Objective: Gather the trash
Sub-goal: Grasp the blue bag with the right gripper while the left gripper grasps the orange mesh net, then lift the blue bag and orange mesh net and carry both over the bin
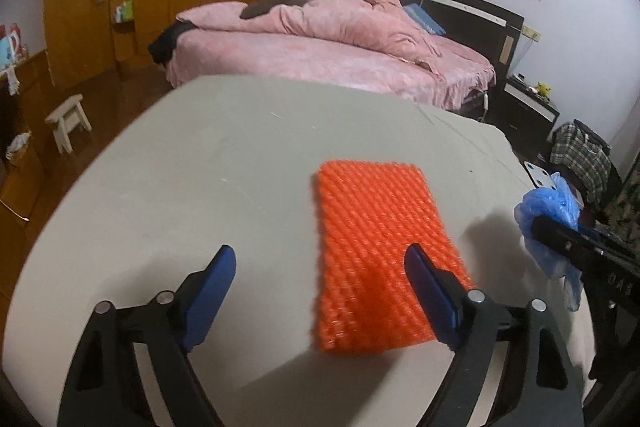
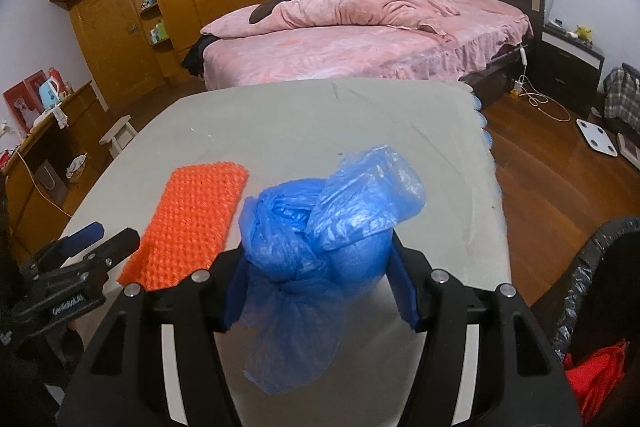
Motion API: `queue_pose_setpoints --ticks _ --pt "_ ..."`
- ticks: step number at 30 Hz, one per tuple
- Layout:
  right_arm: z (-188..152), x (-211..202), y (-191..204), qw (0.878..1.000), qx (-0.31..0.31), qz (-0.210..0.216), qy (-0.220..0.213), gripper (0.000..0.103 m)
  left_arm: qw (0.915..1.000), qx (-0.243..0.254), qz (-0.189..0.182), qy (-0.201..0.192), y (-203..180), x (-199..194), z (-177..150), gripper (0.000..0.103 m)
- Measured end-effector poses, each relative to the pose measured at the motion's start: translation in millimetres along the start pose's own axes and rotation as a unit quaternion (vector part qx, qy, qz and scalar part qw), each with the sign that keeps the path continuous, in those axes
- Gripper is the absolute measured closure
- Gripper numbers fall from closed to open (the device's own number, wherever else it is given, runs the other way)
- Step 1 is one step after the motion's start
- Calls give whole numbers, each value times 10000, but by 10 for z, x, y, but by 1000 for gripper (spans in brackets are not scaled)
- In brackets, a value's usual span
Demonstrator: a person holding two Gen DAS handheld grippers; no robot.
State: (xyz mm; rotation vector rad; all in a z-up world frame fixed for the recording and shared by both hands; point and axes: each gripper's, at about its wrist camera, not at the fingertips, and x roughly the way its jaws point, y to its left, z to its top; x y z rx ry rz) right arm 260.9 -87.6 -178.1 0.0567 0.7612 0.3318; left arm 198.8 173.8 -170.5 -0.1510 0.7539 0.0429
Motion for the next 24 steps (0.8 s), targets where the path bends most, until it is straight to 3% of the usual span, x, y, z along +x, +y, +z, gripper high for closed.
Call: queue_pose_setpoints --ticks 8,17,24 --pt "-16 8 -39 10000 -45 56 1 44 9988 59 -174 445 -133 196 -21 35" --pt "-6 -35 -69 10000 -23 61 -12 44 9969 153 -552 547 -282 208 -56 77" --pt "22 -238 -80 9998 -88 50 -169 44 9981 209 -564 161 -436 -54 -15 80"
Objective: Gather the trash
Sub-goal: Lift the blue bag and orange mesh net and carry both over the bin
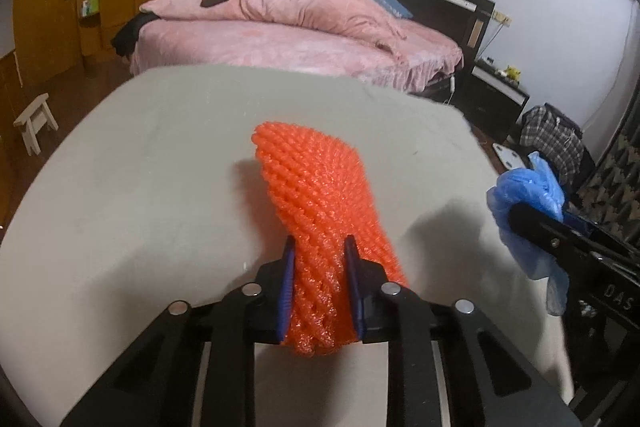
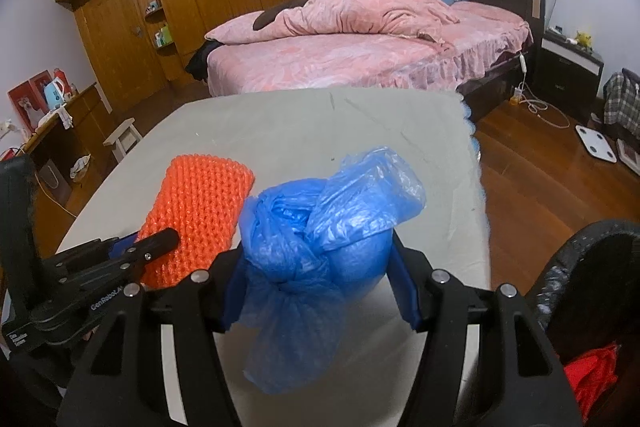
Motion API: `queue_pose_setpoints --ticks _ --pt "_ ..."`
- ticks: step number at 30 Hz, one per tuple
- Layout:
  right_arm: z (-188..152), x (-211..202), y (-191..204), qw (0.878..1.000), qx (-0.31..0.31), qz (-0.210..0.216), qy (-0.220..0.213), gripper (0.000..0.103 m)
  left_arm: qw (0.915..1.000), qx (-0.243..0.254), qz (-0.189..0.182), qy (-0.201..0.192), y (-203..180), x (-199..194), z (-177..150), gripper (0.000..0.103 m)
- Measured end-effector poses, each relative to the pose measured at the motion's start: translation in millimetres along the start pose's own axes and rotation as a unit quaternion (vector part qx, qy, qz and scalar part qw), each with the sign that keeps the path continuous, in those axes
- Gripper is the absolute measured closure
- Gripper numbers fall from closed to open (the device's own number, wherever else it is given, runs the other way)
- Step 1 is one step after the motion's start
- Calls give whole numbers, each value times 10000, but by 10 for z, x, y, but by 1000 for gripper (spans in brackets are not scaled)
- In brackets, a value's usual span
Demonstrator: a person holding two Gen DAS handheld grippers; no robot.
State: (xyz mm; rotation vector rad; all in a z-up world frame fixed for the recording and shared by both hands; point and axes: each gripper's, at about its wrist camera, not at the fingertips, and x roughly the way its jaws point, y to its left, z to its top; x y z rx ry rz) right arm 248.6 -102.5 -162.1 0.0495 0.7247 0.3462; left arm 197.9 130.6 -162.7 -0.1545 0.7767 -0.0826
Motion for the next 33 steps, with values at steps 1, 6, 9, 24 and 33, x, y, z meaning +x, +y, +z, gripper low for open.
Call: queue_pose_setpoints --ticks 1,6,9,24,33 --pt "0 -38 0 10000 2 -1 -30 44 10000 28 3 -65 -26 -56 9 80" --pt "57 -281 -28 9998 26 30 -216 44 9995 100 61 -298 -146 -343 76 80" --pt "87 -447 -17 9995 11 72 -309 44 9990 122 52 -417 -220 -530 102 80" --pt "16 -1438 -49 9974 -122 186 -689 44 9960 188 -92 -865 -575 -1284 34 80" --pt "-134 -1908 -142 9960 -113 124 -872 43 9939 304 -250 -1028 -848 -1572 -61 80"
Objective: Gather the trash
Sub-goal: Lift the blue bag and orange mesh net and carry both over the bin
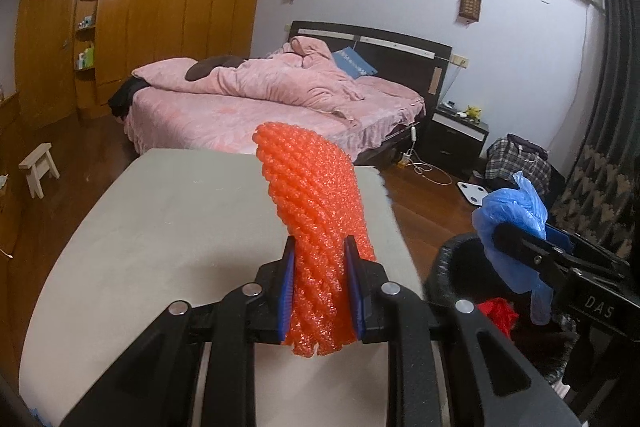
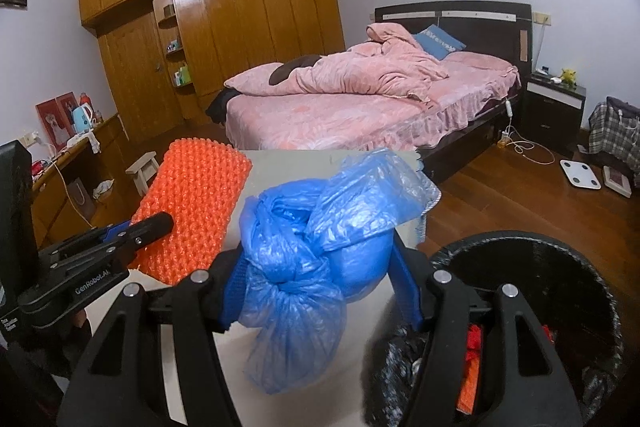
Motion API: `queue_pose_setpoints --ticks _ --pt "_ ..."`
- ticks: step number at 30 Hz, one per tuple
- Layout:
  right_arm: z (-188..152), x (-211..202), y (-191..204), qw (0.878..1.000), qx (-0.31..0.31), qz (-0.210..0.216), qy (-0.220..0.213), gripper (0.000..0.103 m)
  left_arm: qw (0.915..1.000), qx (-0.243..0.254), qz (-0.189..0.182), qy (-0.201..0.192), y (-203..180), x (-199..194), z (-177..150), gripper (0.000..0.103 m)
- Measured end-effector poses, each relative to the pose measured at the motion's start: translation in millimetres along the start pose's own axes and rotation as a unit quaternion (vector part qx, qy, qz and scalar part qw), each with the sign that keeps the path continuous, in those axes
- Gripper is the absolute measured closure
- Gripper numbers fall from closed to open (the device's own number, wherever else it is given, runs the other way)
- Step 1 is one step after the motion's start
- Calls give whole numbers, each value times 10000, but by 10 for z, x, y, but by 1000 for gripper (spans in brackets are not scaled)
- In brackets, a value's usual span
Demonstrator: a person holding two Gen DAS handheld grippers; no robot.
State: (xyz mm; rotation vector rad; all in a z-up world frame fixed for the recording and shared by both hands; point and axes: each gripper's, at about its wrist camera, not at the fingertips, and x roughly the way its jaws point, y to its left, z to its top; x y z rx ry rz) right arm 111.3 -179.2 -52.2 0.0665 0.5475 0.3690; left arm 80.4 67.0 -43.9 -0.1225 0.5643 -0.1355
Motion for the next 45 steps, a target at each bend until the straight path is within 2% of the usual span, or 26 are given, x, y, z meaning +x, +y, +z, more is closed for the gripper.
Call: queue_pose_setpoints --ticks 11,23,45 --pt "-96 -511 -233 9993 94 -201 -302 43 9985 361 -382 -149 -501 -252 -33 80" --pt "-233 -1011 -586 9959 264 -651 -567 42 9943 625 -829 -233 -957 -420 -105 80" --pt "-509 -1323 -1019 9862 544 -1425 -644 42 9819 1128 -1501 -246 -1657 -310 -118 80"
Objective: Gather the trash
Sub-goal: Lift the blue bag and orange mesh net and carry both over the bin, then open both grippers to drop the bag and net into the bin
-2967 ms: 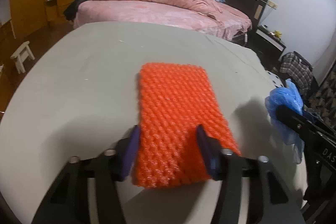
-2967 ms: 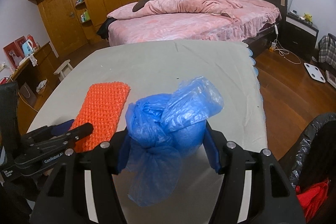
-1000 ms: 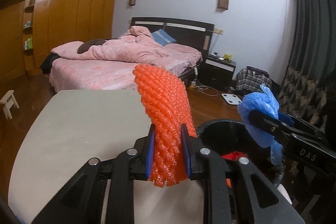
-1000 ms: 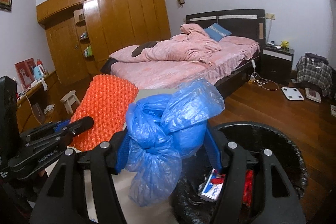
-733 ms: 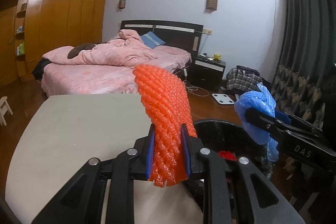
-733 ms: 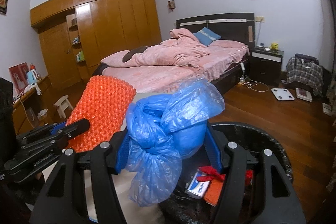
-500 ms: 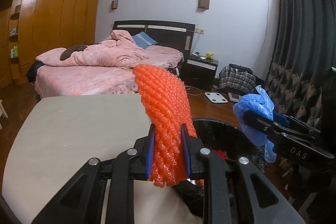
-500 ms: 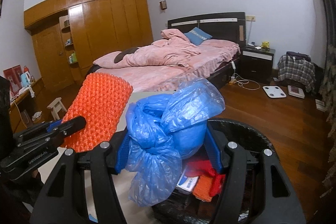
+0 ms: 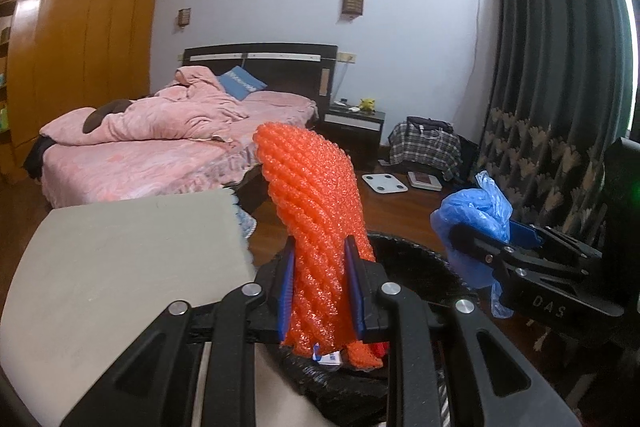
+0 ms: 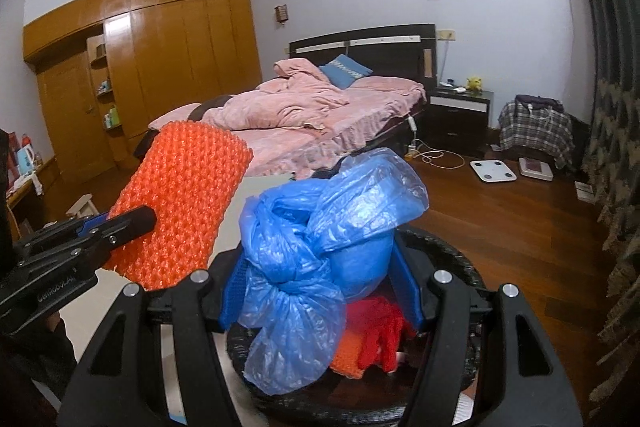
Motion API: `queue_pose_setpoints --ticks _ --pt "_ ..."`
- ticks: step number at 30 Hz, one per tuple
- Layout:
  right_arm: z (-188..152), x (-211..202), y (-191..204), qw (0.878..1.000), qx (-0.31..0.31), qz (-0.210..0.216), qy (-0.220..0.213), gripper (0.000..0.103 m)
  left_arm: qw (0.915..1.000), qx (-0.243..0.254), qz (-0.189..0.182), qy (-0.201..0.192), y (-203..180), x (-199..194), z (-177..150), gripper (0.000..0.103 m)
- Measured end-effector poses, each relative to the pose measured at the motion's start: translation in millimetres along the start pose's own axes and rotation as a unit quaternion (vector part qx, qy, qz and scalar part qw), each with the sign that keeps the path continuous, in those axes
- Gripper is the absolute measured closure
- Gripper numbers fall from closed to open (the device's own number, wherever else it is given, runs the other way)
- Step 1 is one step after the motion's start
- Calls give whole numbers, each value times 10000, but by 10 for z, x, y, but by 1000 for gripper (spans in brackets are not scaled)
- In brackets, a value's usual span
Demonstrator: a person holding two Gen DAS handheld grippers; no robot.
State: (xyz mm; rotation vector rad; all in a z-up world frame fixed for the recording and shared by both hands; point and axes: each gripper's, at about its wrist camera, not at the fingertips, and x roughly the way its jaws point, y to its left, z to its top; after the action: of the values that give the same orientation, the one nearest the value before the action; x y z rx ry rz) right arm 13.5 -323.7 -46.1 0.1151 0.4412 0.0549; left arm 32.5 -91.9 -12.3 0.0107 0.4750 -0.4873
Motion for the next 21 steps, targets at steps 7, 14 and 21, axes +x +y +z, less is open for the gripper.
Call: queue_pose_setpoints --ticks 7,14,21 --pt "-35 21 -241 9996 84 -286 -4 42 9998 123 -155 70 -98 161 7 80" --pt "-86 103 -425 9987 151 -484 73 42 9994 145 -258 181 -177 351 13 80" --pt "-180 263 -517 9979 233 -540 263 42 9987 205 -334 312 -243 614 10 80"
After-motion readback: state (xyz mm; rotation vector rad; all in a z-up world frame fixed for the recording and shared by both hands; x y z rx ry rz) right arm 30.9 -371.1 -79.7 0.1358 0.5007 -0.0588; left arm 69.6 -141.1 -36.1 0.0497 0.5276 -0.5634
